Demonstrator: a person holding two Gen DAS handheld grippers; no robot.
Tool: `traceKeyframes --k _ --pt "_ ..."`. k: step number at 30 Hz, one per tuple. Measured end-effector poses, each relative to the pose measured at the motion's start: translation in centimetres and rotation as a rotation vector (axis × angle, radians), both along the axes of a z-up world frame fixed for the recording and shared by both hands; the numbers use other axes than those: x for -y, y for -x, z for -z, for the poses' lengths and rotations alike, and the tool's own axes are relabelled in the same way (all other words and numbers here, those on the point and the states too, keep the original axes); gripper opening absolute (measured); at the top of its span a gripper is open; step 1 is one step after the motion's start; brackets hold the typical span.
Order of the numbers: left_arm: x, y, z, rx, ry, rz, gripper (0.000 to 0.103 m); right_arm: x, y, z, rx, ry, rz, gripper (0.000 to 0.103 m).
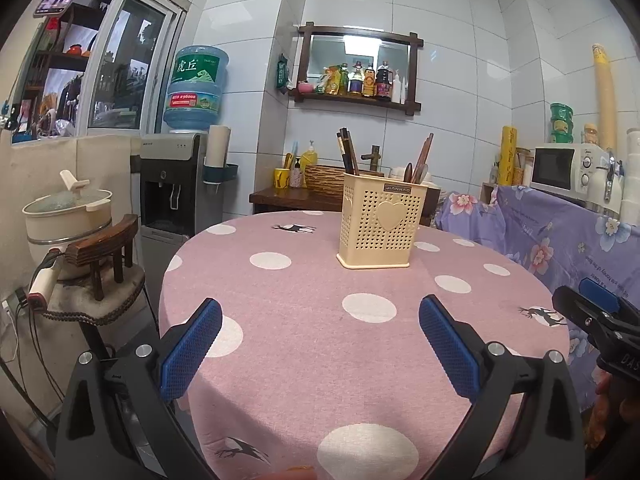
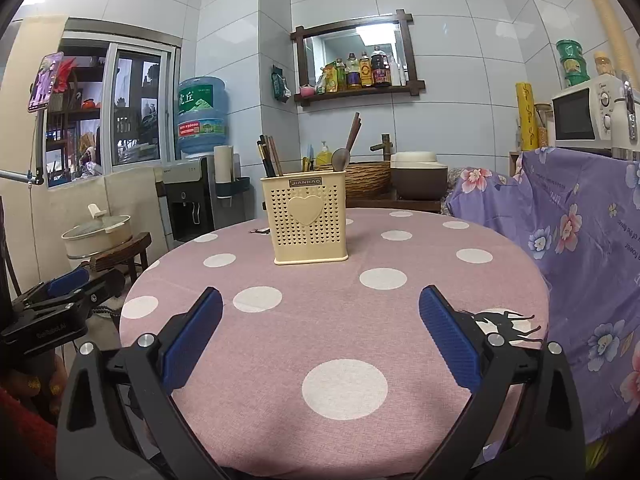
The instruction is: Organize utensils
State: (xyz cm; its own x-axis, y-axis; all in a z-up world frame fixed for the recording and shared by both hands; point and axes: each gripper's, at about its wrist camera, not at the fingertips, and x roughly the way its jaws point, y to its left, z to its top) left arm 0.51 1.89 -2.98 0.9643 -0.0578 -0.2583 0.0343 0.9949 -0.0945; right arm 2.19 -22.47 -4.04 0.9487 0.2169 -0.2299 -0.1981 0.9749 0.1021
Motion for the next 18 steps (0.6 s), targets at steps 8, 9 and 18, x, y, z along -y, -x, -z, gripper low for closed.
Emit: traceKeyframes --k 8,9,18 --pt "0.5 0.1 0.0 0.006 -0.020 0.003 0.098 0.1 -0.1 0.0 -0.006 -0.004 0.003 0.097" --pt "0.5 0.1 -0.1 0.007 -0.023 0.004 0.098 0.1 -0.1 0.0 -0.007 -0.004 0.004 0.097" --pt "1.0 0.2 0.0 0.012 -0.038 0.006 0.098 0.1 -0.2 0.2 -0.016 -0.007 0.006 0.097"
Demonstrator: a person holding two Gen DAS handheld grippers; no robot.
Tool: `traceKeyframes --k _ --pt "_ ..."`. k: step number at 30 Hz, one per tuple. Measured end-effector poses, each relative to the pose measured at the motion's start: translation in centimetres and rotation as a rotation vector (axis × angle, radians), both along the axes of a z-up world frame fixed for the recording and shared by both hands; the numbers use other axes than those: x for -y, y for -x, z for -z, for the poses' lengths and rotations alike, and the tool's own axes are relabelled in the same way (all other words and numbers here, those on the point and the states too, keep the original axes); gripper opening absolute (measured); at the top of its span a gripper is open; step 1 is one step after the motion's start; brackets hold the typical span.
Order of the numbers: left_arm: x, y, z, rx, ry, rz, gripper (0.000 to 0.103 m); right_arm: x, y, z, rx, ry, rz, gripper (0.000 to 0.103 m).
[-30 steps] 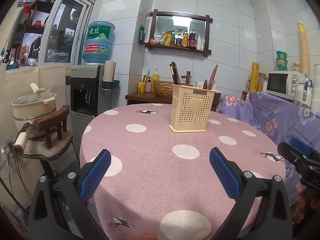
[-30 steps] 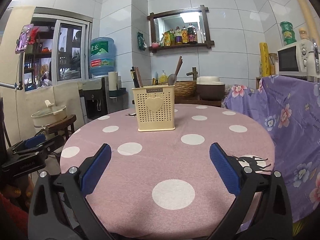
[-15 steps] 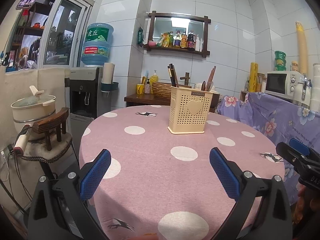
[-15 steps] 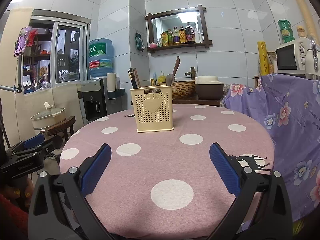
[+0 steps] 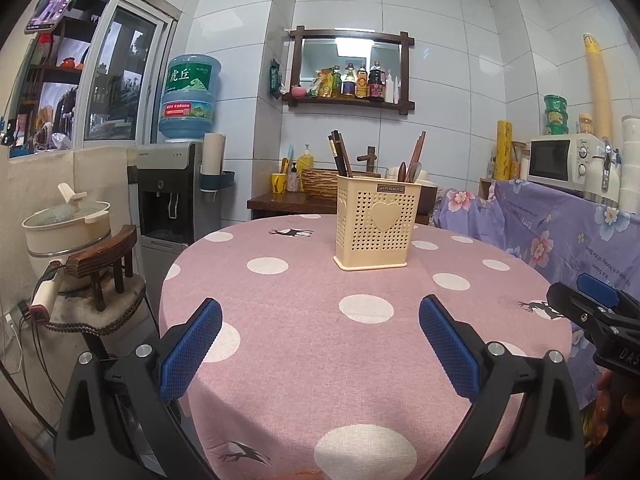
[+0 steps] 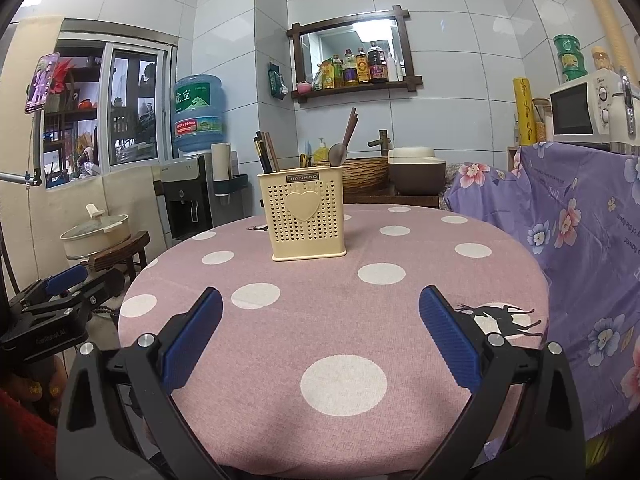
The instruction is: Organize utensils
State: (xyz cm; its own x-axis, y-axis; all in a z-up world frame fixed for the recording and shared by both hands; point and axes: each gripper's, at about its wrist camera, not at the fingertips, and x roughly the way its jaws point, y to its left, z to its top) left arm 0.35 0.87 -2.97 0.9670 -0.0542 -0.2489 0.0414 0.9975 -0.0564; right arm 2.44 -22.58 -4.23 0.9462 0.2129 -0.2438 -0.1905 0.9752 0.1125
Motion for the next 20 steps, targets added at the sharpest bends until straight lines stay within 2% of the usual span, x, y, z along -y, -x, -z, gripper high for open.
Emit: traceKeyframes --k 20 --pt "-0.07 -0.45 0.10 -0.038 0.028 0.012 0.098 -0.20 -0.14 0.93 -0.023 -0.012 -0.002 0.097"
